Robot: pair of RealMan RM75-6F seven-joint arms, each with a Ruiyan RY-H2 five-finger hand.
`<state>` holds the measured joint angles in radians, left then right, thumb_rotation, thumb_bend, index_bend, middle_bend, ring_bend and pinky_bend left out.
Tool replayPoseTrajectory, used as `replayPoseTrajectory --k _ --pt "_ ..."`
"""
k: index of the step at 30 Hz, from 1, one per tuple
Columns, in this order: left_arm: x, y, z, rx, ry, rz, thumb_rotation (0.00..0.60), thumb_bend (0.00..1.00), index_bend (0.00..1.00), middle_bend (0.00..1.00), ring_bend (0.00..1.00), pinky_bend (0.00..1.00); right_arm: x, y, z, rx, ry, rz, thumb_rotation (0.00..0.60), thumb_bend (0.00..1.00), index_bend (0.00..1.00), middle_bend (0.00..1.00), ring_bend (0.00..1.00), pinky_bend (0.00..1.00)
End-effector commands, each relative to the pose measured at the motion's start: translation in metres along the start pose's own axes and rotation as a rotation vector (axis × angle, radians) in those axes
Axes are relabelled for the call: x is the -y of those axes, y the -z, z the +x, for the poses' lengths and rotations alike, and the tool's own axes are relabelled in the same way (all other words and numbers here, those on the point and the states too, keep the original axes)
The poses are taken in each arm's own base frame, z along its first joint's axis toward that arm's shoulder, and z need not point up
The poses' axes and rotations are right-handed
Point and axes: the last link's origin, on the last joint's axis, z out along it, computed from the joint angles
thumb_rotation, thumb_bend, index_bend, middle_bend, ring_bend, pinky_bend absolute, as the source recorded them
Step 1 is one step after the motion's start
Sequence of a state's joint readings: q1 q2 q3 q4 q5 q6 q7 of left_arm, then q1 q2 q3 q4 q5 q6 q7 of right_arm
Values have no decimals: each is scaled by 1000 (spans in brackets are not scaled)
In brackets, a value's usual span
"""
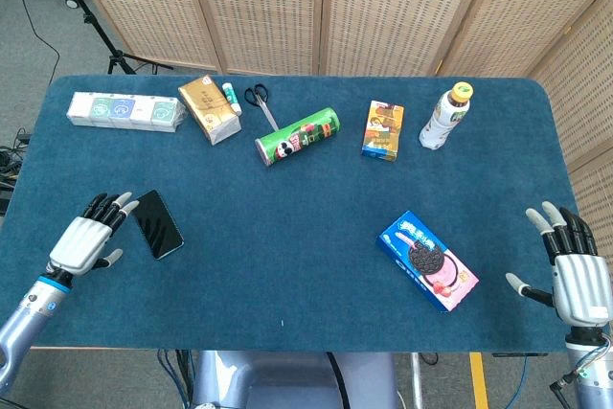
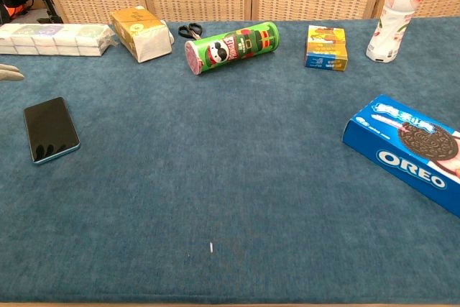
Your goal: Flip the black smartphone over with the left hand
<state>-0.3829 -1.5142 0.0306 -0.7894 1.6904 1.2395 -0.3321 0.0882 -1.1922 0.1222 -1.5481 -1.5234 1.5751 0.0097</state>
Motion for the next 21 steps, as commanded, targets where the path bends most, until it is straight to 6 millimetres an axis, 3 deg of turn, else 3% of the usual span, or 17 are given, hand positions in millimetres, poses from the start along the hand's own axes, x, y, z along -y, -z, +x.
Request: replayPoseTrajectory --k 1,7,21 --pt "-2 -6 -10 23 -5 6 600 287 0 0 0 0 0 0 0 2 -2 -3 600 0 135 0 0 75" --pt "-6 -18 -19 5 -36 12 600 347 0 0 0 0 -2 -1 1 0 -6 -10 600 0 135 0 0 75" --pt "-15 -38 -31 24 -71 6 600 344 0 0 0 0 -4 -3 2 -4 -11 -19 600 0 135 0 0 75"
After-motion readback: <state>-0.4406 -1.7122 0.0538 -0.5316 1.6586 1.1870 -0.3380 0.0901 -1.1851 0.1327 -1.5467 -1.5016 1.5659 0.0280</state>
